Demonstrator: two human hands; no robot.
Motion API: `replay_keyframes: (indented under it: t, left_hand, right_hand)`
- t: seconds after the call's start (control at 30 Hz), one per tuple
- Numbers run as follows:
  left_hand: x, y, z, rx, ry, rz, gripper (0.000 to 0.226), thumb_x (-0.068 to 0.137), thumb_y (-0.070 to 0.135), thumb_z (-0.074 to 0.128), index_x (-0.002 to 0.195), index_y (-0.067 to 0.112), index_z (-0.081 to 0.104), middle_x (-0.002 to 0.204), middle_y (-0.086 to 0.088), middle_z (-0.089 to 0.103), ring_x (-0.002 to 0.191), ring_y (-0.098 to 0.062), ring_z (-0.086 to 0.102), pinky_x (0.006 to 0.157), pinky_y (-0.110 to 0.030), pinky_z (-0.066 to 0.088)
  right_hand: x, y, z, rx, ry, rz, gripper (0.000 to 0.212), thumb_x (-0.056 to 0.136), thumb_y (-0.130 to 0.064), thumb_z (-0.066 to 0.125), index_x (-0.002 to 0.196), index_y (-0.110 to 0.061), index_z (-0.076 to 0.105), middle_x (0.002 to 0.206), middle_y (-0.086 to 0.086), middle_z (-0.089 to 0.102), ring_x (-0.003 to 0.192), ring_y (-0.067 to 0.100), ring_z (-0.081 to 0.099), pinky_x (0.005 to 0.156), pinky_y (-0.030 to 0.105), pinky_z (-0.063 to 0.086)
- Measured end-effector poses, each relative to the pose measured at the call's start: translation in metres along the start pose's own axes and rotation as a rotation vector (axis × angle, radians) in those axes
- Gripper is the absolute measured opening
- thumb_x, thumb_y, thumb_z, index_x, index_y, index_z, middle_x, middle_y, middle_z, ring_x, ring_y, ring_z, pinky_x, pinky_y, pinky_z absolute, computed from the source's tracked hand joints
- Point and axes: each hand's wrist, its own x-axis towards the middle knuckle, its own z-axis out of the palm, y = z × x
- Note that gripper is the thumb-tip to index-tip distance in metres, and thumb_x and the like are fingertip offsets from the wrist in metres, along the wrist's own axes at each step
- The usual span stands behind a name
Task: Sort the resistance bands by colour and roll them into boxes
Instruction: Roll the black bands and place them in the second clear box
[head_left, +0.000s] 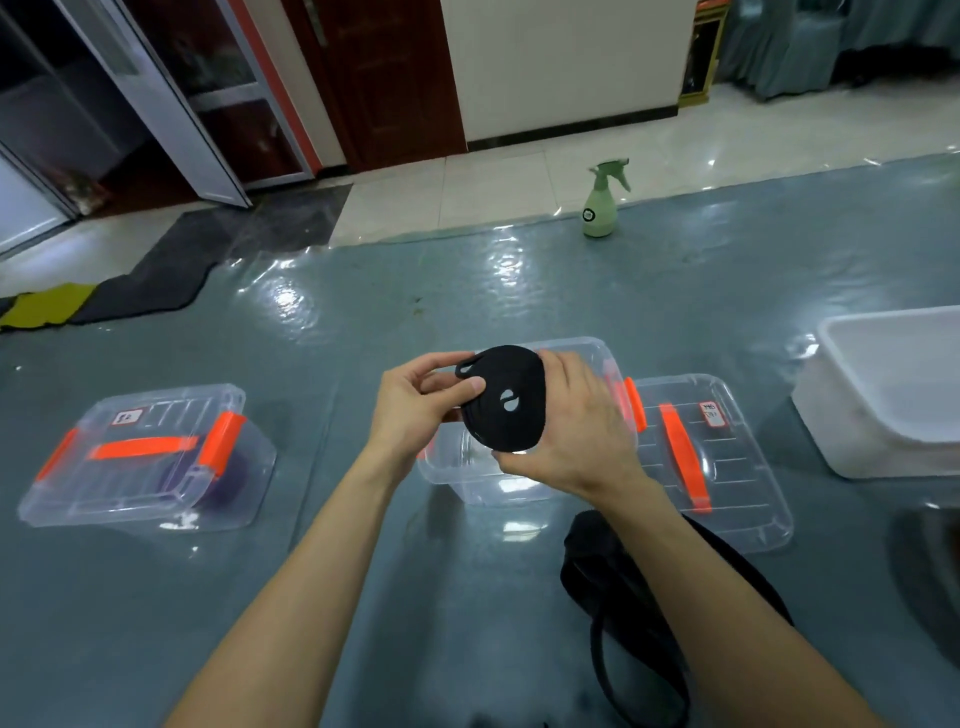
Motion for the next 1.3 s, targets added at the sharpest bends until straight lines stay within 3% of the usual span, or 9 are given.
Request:
replay_keyframes:
  t: [0.17, 0.23, 0.47, 0.6, 0.73, 0.9, 1.1, 1.2, 1.3]
  left_hand:
    - [0.027, -0.028, 0.006, 0.069, -0.047, -0.102, 0.043, 0.091, -0.002, 0.083, 0.131, 0.013, 0.076, 0.118, -0.017, 0.078, 0.095, -0.023, 0.079, 0.085, -0.036, 0.067]
    - [0.038, -0.041, 0.007, 0.130, -0.070, -0.172, 0.047, 0.094, -0.006, 0.079, 0.136, 0.014, 0.072, 0.123, -0.020, 0.073, 0.096, -0.026, 0.075, 0.092, -0.042, 0.066]
    - [0.071, -0.088, 0.020, 0.333, -0.093, -0.396, 0.055, 0.091, -0.013, 0.077, 0.139, 0.010, 0.066, 0.103, -0.021, 0.069, 0.093, -0.032, 0.071, 0.096, -0.057, 0.064]
    - [0.085, -0.111, 0.032, 0.553, -0.121, -0.444, 0.053, 0.089, -0.006, 0.082, 0.136, 0.014, 0.066, 0.116, -0.024, 0.076, 0.094, -0.035, 0.074, 0.092, -0.053, 0.065]
    - [0.094, -0.127, 0.037, 0.656, -0.123, -0.503, 0.056, 0.085, -0.003, 0.087, 0.135, 0.015, 0.069, 0.121, -0.018, 0.077, 0.097, -0.031, 0.075, 0.088, -0.036, 0.063]
    - [0.106, -0.136, 0.039, 0.794, -0.101, -0.491, 0.059, 0.078, 0.005, 0.095, 0.133, 0.018, 0.075, 0.134, -0.006, 0.075, 0.121, -0.021, 0.071, 0.086, -0.021, 0.047]
    - [0.113, -0.147, 0.044, 0.918, -0.158, -0.472, 0.055, 0.071, 0.002, 0.097, 0.122, 0.015, 0.080, 0.110, -0.008, 0.080, 0.091, -0.014, 0.066, 0.076, -0.024, 0.049]
    - [0.114, -0.145, 0.046, 1.020, -0.186, -0.438, 0.047, 0.071, 0.007, 0.097, 0.114, 0.015, 0.081, 0.103, -0.010, 0.082, 0.097, -0.025, 0.077, 0.084, -0.035, 0.062]
    - [0.114, -0.141, 0.048, 1.176, -0.198, -0.390, 0.040, 0.072, 0.015, 0.096, 0.108, 0.018, 0.079, 0.102, -0.008, 0.081, 0.101, -0.033, 0.076, 0.086, -0.039, 0.063]
  right_hand:
    - [0.021, 0.020, 0.014, -0.139, -0.162, 0.048, 0.095, 0.049, -0.071, 0.075, 0.126, -0.020, 0.054, 0.110, -0.004, 0.050, 0.099, 0.021, 0.054, 0.082, 0.036, 0.050]
    - [0.028, 0.029, 0.022, -0.187, -0.252, 0.084, 0.095, 0.047, -0.072, 0.077, 0.123, -0.019, 0.052, 0.110, -0.002, 0.047, 0.096, 0.022, 0.055, 0.077, 0.034, 0.048]
    - [0.048, 0.044, 0.050, -0.287, -0.594, 0.168, 0.100, 0.049, -0.070, 0.085, 0.122, -0.012, 0.049, 0.111, 0.001, 0.040, 0.084, 0.024, 0.055, 0.067, 0.035, 0.047]
    - [0.056, 0.051, 0.067, -0.354, -0.732, 0.172, 0.104, 0.054, -0.065, 0.090, 0.130, -0.008, 0.050, 0.123, 0.007, 0.046, 0.096, 0.031, 0.068, 0.073, 0.038, 0.056]
    - [0.058, 0.058, 0.086, -0.404, -0.827, 0.182, 0.105, 0.060, -0.063, 0.090, 0.137, -0.006, 0.048, 0.132, 0.010, 0.044, 0.105, 0.032, 0.067, 0.085, 0.042, 0.063]
    - [0.060, 0.067, 0.110, -0.414, -0.874, 0.193, 0.099, 0.063, -0.060, 0.088, 0.137, -0.005, 0.052, 0.129, 0.014, 0.046, 0.110, 0.032, 0.064, 0.083, 0.038, 0.056]
    - [0.061, 0.075, 0.125, -0.444, -0.941, 0.213, 0.096, 0.072, -0.058, 0.087, 0.140, -0.002, 0.052, 0.129, 0.016, 0.042, 0.111, 0.034, 0.064, 0.089, 0.042, 0.060]
    - [0.063, 0.073, 0.124, -0.488, -0.995, 0.190, 0.106, 0.063, -0.060, 0.096, 0.140, -0.002, 0.053, 0.130, 0.017, 0.043, 0.112, 0.034, 0.064, 0.090, 0.044, 0.060]
    - [0.065, 0.070, 0.121, -0.521, -1.028, 0.177, 0.117, 0.060, -0.063, 0.098, 0.145, -0.001, 0.048, 0.134, 0.017, 0.042, 0.117, 0.034, 0.063, 0.095, 0.045, 0.061]
